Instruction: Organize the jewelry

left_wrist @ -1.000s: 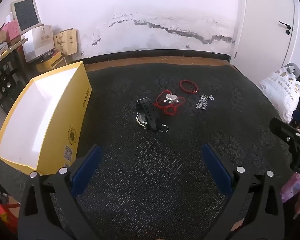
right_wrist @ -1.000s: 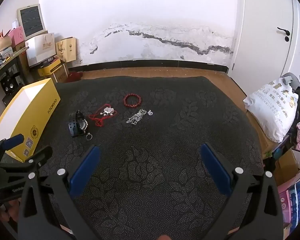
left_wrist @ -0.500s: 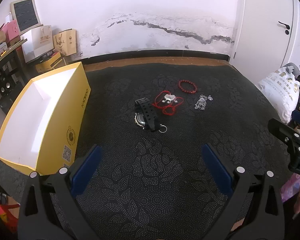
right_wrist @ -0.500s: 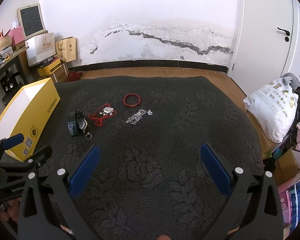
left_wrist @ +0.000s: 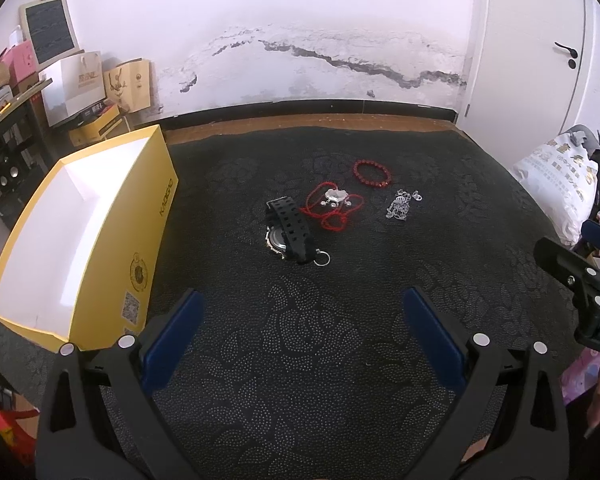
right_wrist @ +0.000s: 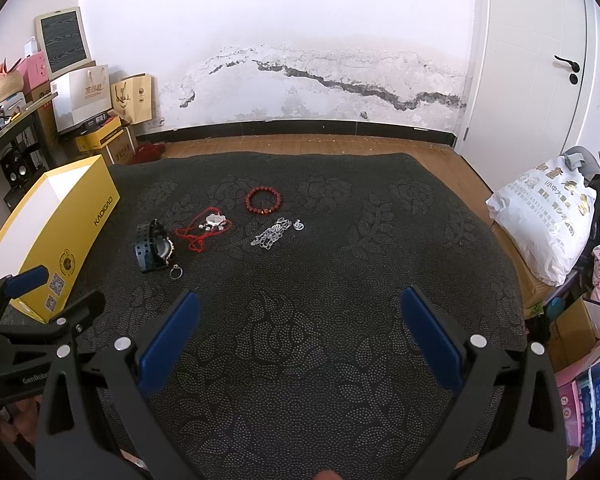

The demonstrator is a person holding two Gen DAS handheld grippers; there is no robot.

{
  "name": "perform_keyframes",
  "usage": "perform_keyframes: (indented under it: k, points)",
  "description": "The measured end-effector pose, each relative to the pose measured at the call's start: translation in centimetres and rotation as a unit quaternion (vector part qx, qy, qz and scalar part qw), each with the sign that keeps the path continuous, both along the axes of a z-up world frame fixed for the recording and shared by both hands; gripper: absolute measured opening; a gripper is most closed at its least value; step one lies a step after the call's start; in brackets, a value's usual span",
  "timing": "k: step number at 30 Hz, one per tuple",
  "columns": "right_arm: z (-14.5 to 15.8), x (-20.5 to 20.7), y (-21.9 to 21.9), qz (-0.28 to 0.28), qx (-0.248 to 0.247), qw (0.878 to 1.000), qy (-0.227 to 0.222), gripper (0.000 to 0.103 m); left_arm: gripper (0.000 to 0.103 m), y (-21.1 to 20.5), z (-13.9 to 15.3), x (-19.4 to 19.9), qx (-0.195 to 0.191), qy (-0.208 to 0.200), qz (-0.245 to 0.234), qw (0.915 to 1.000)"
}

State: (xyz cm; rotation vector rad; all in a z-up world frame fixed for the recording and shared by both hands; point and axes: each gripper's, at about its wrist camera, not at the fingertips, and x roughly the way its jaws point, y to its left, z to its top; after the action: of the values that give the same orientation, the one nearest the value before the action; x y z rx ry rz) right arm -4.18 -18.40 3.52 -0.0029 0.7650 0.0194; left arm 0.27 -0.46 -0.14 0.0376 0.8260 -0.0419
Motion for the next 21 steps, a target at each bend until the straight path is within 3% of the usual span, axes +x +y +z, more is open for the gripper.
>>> perform_keyframes:
  k: [21]
  points:
    - [-0.03,-0.03,-0.15,0.001,0.0,1.0,-0.001,0.097,0.097,-0.22,-0.05,-0.02,0.0,0.0,-0.002,1.0]
